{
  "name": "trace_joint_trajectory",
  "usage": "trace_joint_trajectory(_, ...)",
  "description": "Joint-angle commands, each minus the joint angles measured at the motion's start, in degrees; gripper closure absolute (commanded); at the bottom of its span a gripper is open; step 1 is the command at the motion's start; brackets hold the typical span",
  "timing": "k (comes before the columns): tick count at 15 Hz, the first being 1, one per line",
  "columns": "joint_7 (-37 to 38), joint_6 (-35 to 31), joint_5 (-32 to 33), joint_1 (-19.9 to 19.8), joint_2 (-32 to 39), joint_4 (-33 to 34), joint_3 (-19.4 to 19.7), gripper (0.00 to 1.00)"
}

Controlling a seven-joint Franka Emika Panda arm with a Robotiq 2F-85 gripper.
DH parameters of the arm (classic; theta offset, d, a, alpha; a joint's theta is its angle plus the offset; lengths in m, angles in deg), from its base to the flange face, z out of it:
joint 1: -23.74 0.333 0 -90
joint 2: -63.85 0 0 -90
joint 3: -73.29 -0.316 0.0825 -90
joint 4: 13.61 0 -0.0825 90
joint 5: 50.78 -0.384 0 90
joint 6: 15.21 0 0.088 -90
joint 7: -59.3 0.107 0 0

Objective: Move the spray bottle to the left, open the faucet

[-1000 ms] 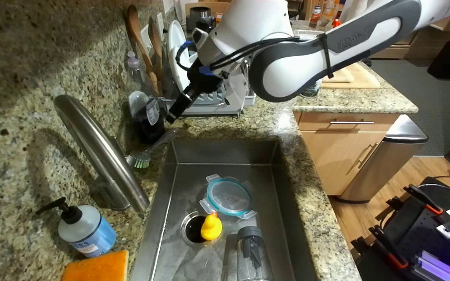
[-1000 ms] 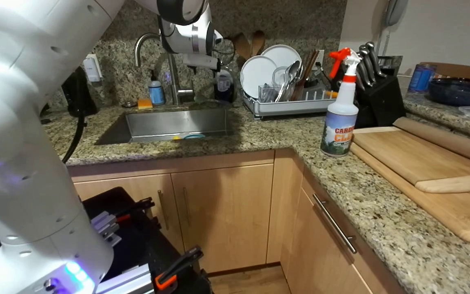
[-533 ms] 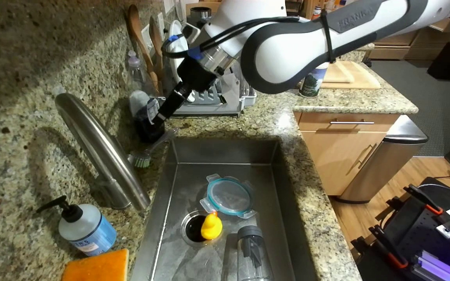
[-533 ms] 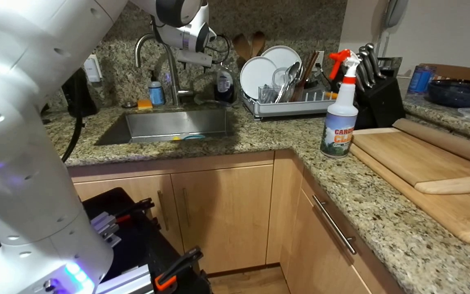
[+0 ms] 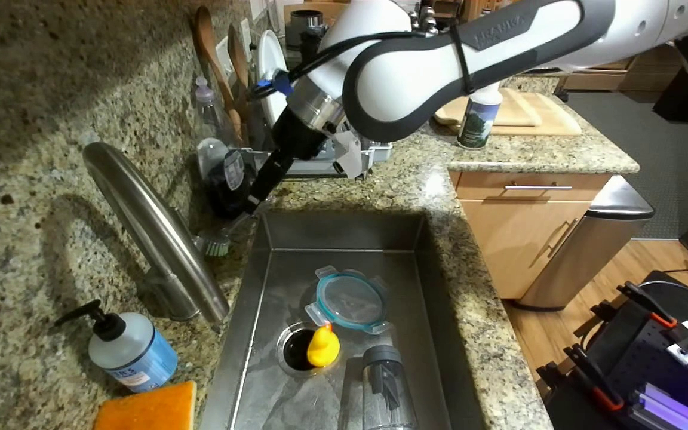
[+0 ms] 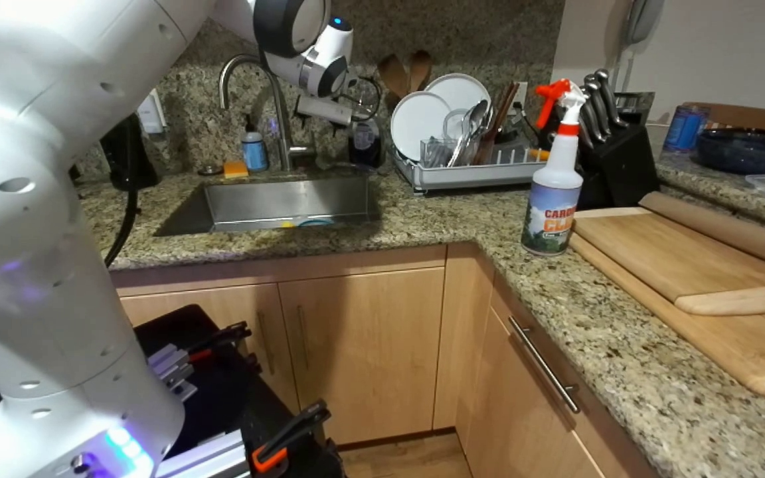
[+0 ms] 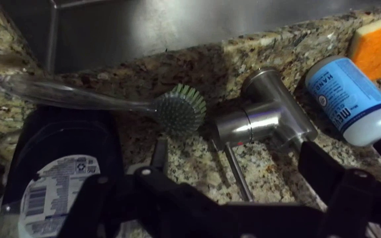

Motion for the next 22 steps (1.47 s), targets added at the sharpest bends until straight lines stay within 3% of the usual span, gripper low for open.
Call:
trace_joint_trajectory(1, -7.4, 9.1, -1.9, 7.1, 4.9, 11.0, 4.9, 0.00)
trace_joint_trajectory(5, -14.0, 13.8, -0.9, 14.0, 7.8, 19.7, 8.6, 0.00)
trace_joint_trajectory(12, -18.9, 13.6, -2.3, 22.3, 12.1, 31.4, 14.9, 0.00)
trace_joint_trajectory(13, -16.6, 11.4, -0.5, 20.5, 9.6, 26.2, 12.9, 0.00)
trace_joint_trajectory(17, -15.0, 10.8, -0.6, 20.9, 10.1, 26.8, 13.7, 0.00)
trace_joint_trajectory(22, -18.2, 3.7, -0.5, 19.9, 14.5, 30.5, 13.0, 0.00)
